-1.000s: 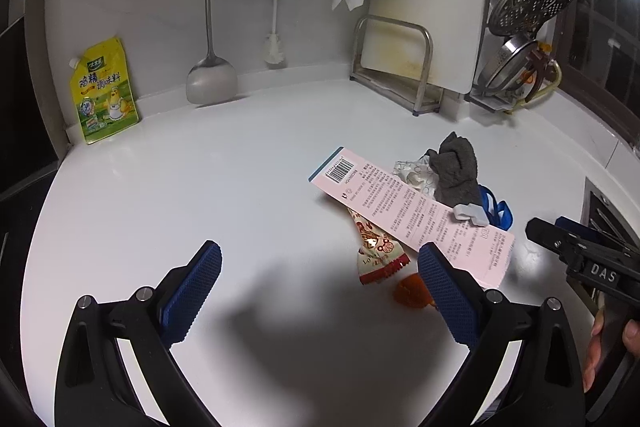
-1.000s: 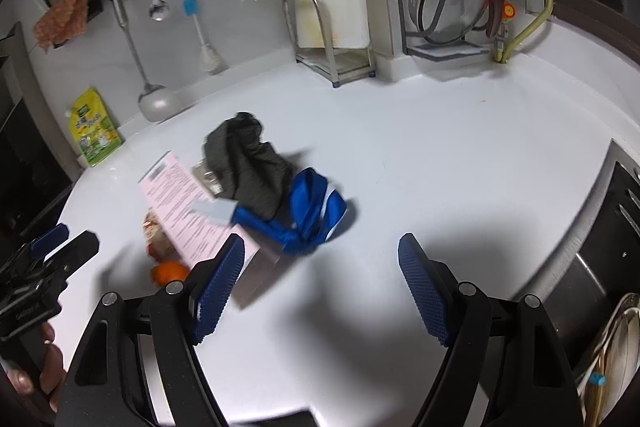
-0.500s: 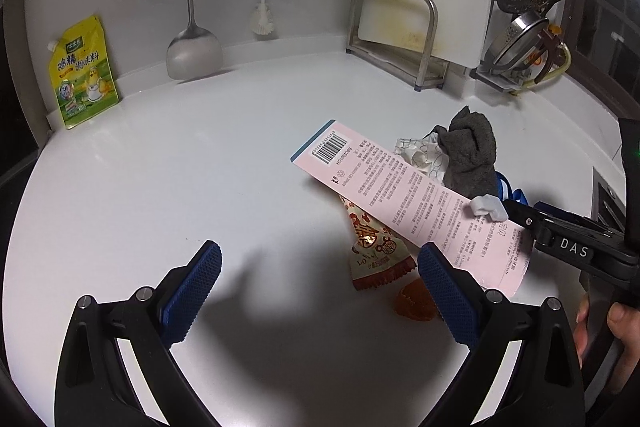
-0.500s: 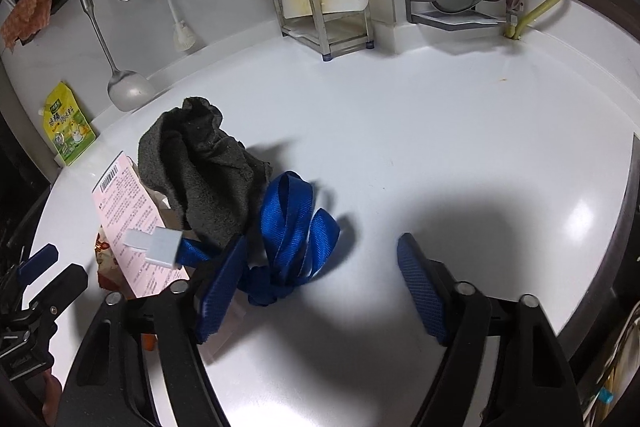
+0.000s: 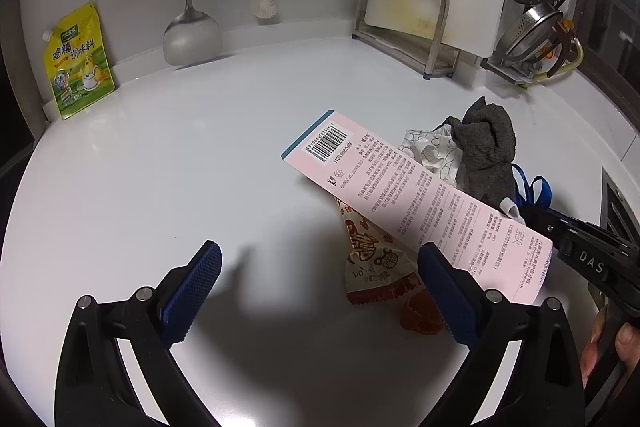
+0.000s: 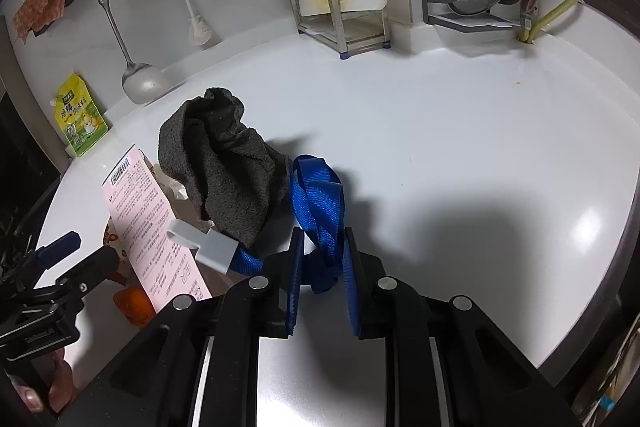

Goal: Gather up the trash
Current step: 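Grasp the blue lanyard with the right tool while the left tool grasps the snack wrapper, then carry the wrapper and blue lanyard in both tools over the bin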

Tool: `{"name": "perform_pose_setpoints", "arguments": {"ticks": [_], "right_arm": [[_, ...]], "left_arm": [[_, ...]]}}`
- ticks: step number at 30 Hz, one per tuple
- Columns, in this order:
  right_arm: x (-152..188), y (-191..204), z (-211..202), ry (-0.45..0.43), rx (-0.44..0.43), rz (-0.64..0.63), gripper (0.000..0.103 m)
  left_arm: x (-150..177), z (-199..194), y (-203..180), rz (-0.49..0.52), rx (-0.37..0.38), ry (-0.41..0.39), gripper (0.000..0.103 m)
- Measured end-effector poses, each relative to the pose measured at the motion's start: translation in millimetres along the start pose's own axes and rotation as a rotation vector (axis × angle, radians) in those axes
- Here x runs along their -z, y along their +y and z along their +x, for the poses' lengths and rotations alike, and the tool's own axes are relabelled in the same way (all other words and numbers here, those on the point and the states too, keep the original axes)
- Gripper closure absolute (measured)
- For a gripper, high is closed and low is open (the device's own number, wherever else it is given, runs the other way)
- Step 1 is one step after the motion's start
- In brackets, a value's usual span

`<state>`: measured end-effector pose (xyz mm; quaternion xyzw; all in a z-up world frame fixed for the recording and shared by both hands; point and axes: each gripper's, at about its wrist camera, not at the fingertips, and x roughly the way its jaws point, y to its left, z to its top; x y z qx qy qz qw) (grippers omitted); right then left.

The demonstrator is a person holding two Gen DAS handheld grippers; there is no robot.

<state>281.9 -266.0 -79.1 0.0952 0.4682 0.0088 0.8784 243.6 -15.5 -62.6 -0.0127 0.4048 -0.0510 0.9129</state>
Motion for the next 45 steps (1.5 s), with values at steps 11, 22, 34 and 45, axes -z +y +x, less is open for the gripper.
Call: {"name": "perform_pose_setpoints", "arguments": {"ticks": [11,22,34,45], "right_arm": [[2,-2,-4,-0.013,-0.006,0.010,0.086],[3,-4,-16,-0.064,0.009,0.013,0.090],[10,-13,-52,-0.168,0.057,0.042,0.090],[32,-26,-108,-0.240,0.095,0.109,0.090]], "left_arm": [[2,5,2,-0.001,0.038,0.033,0.074],[-1,-12,13,-0.001,0.023,-0.030,0.083],[1,-52,34,-0.001,-0.022,-0.120,0.084],[22,-98,31,0.016,0.003,-0.164,0.084]]}}
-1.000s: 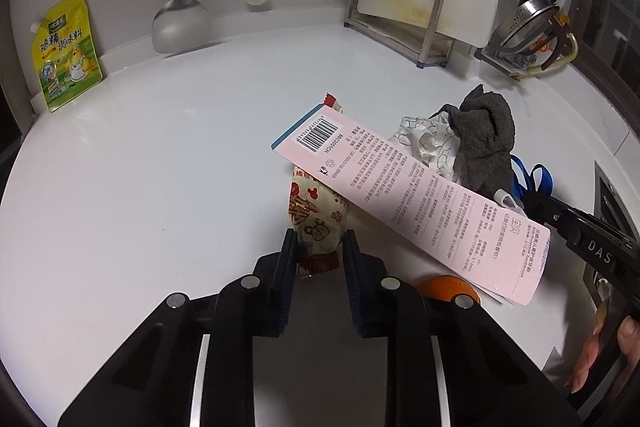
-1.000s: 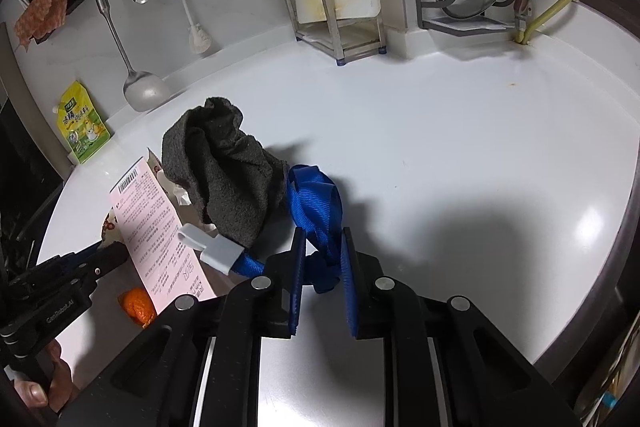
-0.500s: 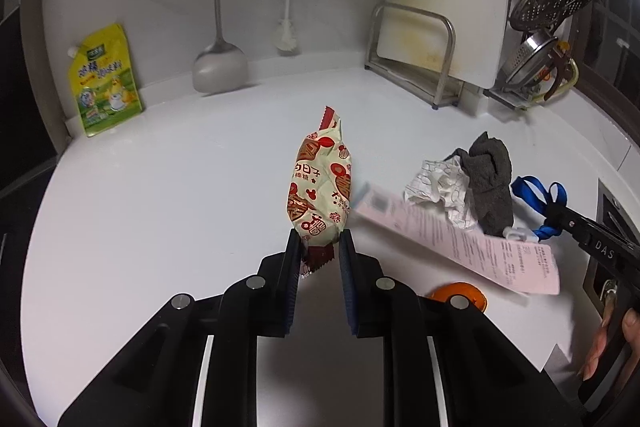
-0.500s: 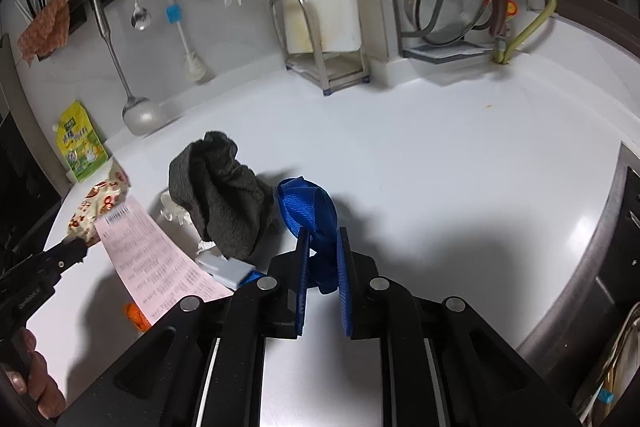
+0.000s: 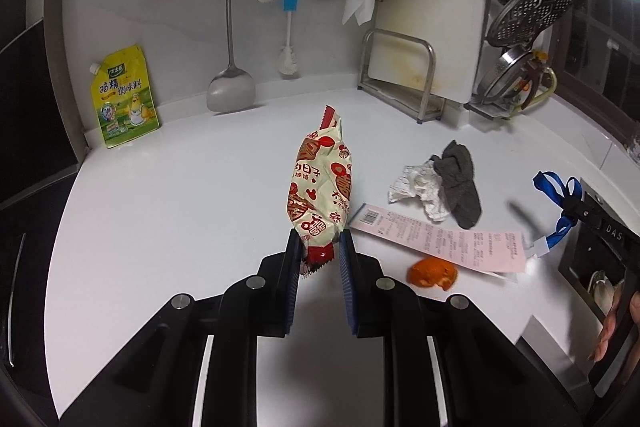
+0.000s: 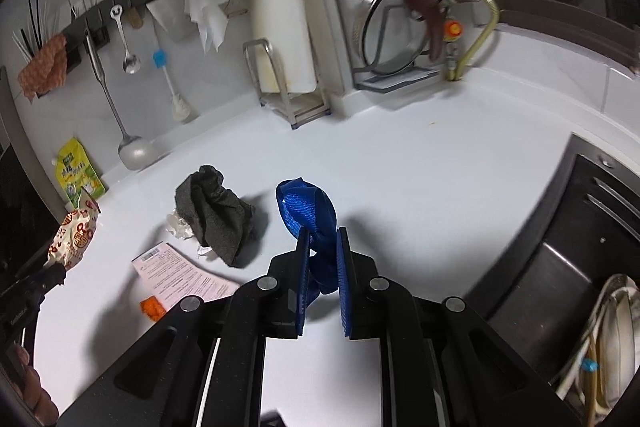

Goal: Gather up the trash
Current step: 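Carry the wrapper and blue lanyard in both tools over the bin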

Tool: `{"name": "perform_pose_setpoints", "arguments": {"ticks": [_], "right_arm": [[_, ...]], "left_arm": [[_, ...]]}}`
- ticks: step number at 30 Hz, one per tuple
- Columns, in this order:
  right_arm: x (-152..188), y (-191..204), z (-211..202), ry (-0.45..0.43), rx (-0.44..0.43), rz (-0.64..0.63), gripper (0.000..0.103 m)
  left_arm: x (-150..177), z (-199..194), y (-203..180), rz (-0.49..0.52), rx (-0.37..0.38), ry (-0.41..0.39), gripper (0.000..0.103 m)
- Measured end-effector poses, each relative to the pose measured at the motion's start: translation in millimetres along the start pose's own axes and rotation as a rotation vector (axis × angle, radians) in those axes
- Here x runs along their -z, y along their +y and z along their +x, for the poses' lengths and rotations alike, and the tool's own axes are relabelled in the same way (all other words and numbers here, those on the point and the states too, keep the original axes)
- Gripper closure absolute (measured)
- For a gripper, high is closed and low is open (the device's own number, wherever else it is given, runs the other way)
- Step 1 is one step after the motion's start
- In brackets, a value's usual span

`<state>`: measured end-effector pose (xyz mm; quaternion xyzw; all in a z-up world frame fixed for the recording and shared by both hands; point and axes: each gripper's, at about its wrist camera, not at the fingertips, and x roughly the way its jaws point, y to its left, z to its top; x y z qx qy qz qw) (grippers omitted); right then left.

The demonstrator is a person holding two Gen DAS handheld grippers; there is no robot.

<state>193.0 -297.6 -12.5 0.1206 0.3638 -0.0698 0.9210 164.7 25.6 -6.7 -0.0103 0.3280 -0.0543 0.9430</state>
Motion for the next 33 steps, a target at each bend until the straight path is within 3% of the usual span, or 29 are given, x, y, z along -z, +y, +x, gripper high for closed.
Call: {"name": "perform_pose_setpoints", "arguments": {"ticks": [14,33], "right_arm": [[82,15,-108,-0.023,0.000,0.019,0.090],[169,41,-156,0.026,-0.085,0.022,0.090]], "left_arm": [[66,-66,-34,0.053,0.130,0.015,0.084],[133,-116,-45,0.078,0.155,0.055,0.084]]}}
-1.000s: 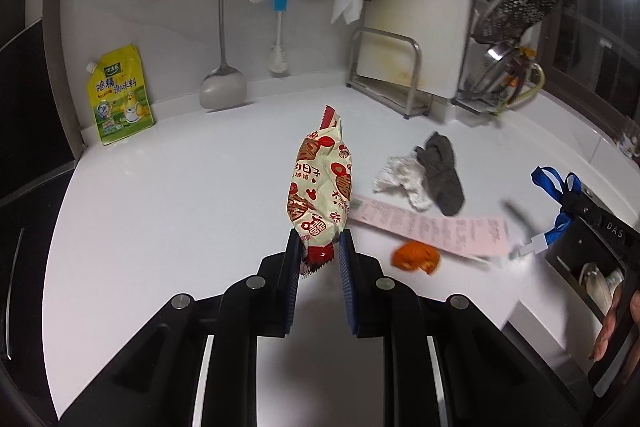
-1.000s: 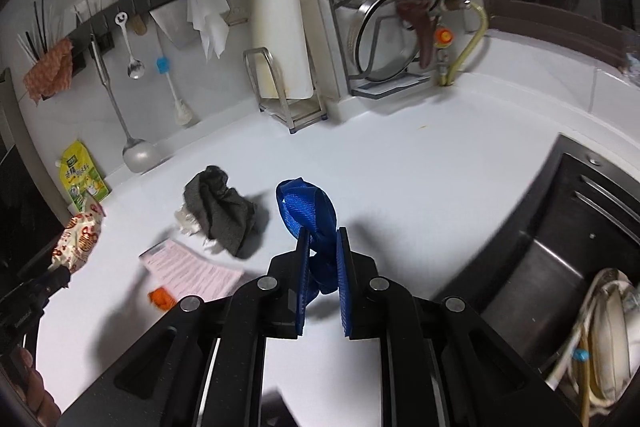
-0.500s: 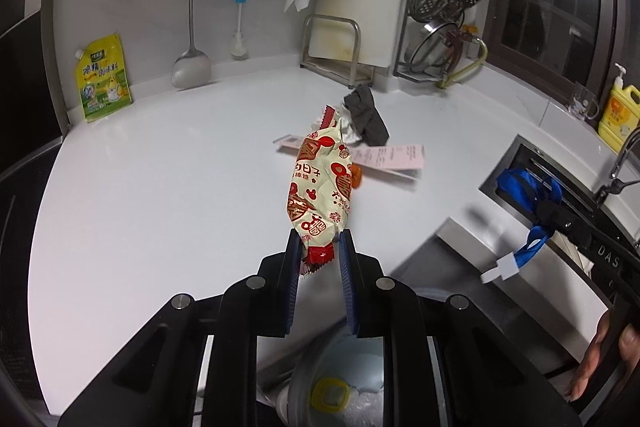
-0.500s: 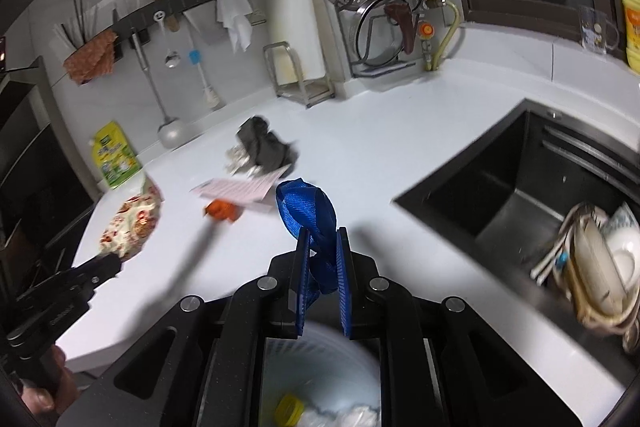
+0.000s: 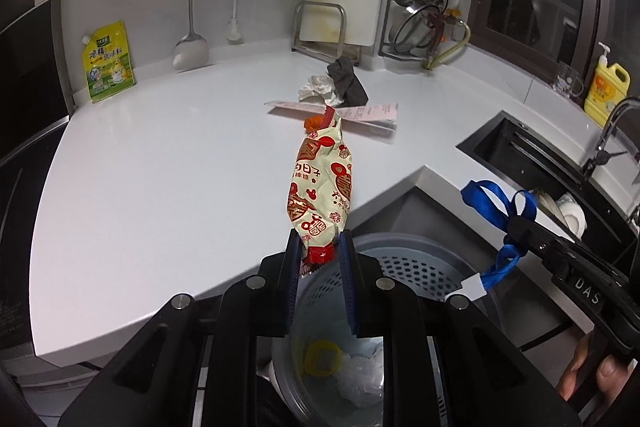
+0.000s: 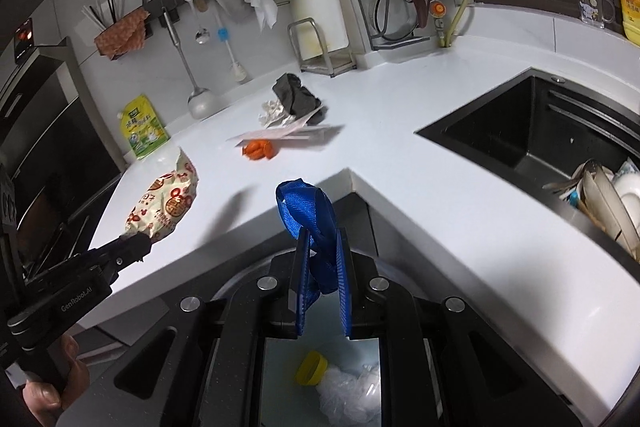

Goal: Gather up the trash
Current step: 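Carry the wrapper and blue lanyard in both tools over the bin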

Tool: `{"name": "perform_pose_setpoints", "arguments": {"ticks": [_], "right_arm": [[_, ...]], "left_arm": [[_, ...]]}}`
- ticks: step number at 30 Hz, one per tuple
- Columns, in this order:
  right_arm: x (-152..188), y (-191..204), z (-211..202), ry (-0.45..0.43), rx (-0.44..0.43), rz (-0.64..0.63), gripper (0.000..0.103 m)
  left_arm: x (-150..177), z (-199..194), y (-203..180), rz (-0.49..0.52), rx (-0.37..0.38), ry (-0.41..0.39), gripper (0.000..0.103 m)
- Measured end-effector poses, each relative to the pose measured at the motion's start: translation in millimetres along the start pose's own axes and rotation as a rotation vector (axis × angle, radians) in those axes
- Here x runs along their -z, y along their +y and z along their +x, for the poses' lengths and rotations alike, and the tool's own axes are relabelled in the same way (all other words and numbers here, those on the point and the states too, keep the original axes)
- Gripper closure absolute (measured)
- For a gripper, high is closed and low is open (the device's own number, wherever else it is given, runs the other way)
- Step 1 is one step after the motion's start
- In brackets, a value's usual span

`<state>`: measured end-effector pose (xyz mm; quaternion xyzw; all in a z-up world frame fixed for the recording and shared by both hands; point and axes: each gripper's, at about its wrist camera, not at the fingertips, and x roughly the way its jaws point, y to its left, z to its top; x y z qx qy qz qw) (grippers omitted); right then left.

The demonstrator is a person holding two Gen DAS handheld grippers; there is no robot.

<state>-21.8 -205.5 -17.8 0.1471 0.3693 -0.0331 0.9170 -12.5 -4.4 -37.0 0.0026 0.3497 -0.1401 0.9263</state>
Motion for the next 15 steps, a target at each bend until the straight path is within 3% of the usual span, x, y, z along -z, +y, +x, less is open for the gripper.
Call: {"name": "perform_pose_setpoints", "arguments": {"ticks": [15], "right_arm": [[40,-14,-6,0.053,-0.008,0.027,0.090]], "left_arm": [[41,-10,-23,0.069,0.042,0.041,0.084]]}}
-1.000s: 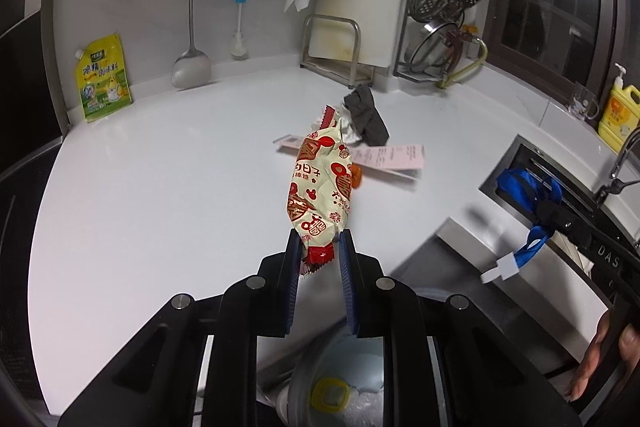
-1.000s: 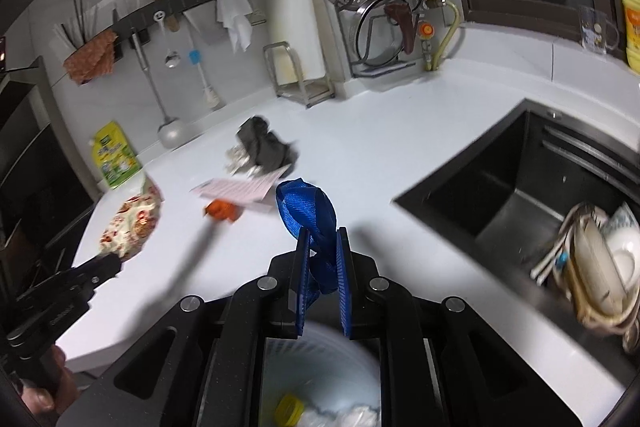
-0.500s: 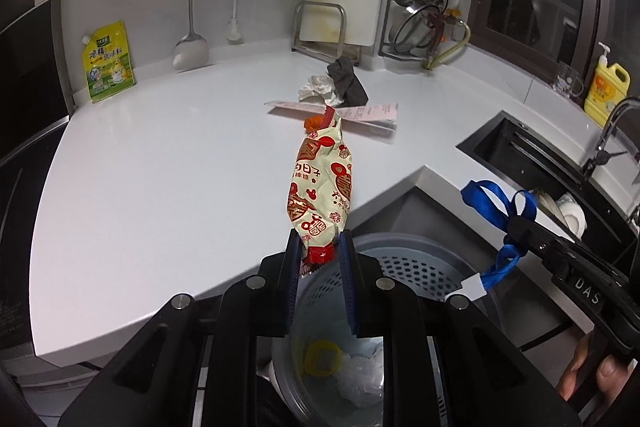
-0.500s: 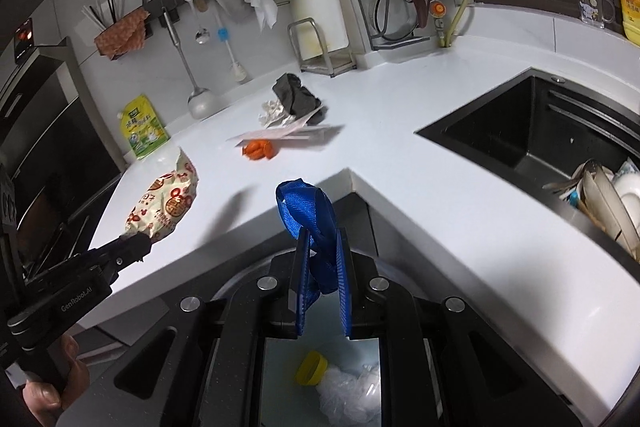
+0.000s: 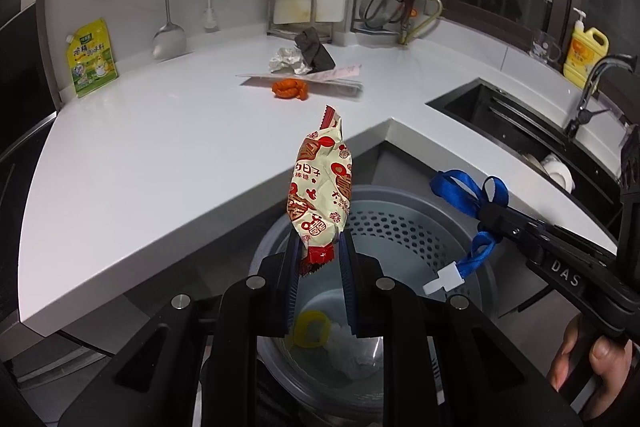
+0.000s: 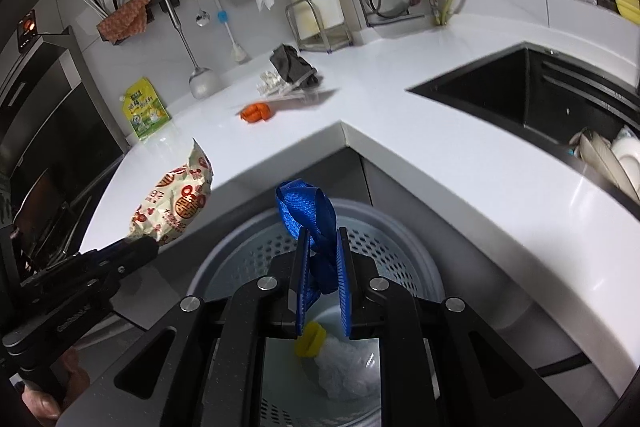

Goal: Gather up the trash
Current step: 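Carry the wrapper and blue lanyard in both tools over the bin, then open both tools to drop the wrapper and lanyard into the bin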

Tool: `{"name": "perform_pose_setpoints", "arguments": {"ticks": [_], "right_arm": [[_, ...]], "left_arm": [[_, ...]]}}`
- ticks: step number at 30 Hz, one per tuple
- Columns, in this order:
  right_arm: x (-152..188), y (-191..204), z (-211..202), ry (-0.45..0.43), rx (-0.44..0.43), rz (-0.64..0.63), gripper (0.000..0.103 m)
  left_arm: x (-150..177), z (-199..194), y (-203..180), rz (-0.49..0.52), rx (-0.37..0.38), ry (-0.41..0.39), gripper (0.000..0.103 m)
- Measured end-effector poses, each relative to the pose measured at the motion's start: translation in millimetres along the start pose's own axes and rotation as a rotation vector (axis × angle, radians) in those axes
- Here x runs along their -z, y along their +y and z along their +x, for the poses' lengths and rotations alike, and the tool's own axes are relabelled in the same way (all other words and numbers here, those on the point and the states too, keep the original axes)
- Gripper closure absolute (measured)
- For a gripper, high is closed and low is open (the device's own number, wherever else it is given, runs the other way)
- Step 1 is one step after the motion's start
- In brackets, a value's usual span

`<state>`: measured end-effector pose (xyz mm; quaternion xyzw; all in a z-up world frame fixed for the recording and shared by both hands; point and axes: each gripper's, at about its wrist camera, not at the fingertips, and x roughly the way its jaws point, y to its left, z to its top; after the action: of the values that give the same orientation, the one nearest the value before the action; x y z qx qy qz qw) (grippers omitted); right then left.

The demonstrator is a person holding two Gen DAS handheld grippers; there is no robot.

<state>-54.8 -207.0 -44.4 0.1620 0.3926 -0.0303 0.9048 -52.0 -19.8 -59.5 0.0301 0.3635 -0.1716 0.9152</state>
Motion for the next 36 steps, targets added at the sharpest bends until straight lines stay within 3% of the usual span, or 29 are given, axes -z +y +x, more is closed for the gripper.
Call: {"name": "perform_pose_setpoints", "arguments": {"ticks": [18,36], "right_arm": [[20,-10,-2,0.048,0.011,0.006,0.090],[29,-11,3,0.079,0.012,0.006,0.088]], "left_arm": [[33,7,-17,0.073,0.023,0.097,0.083],[46,14,-12,0.053,0.026,0.147,0.080]]}}
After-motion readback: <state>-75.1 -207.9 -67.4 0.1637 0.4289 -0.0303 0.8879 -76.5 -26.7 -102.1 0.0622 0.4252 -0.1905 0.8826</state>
